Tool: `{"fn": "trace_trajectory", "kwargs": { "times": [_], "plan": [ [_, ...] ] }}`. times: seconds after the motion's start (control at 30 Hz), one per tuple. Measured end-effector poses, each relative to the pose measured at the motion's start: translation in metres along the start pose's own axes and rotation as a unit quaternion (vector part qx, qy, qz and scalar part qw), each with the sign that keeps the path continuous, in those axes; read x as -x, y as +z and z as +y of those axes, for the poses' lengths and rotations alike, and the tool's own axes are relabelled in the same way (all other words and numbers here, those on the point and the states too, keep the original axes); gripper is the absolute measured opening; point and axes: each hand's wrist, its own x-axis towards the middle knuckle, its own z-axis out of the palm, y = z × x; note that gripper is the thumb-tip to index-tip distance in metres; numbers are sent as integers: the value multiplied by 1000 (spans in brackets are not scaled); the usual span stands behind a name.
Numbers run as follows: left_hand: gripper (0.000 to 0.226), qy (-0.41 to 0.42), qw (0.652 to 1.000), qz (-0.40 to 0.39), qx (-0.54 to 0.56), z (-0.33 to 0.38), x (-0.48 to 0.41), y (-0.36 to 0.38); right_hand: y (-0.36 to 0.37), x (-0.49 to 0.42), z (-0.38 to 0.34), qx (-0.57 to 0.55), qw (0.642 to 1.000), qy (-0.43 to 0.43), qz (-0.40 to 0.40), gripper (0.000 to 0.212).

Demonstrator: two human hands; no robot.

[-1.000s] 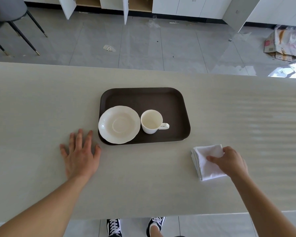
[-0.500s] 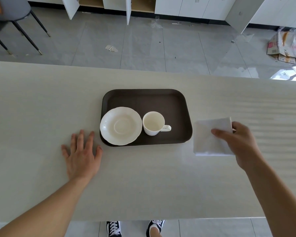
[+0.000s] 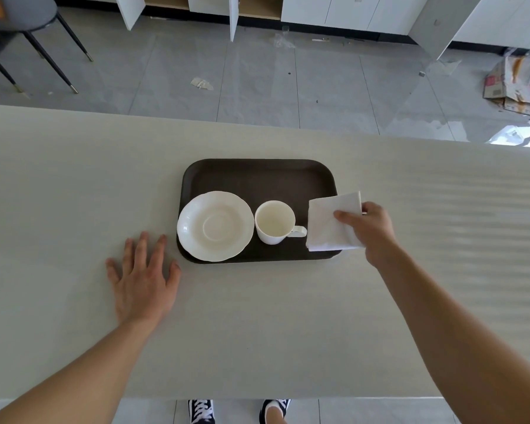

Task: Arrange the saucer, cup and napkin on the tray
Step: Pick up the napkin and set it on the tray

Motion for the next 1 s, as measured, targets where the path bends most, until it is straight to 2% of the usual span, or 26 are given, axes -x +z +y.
{"fn": "trace_trajectory", "kwargs": {
  "times": [0.17,0.33,0.47,0.67,0.83,1.0],
  "plan": [
    [62,0,1000,4,-4,0,0,0,10,-5,8,38,999,1,-8,36],
    [63,1,1000,4,-4,-1,1,0,13,-2,13,204,977,-65,4,43],
    [63,1,1000,5,-5,-1,1,-1,11,0,16,273,956,-108,22,55],
    [63,-1,1000,3,-3,1,1,-2,7,7,14,270,954,-129,19,64],
    [62,-2,1000,3,2,0,1,-2,12,9,-8,253,943,-210,47,49],
    [62,-1,1000,5,5,1,1,-3,40,4,-42,246,934,-261,-4,38]
  ]
}}
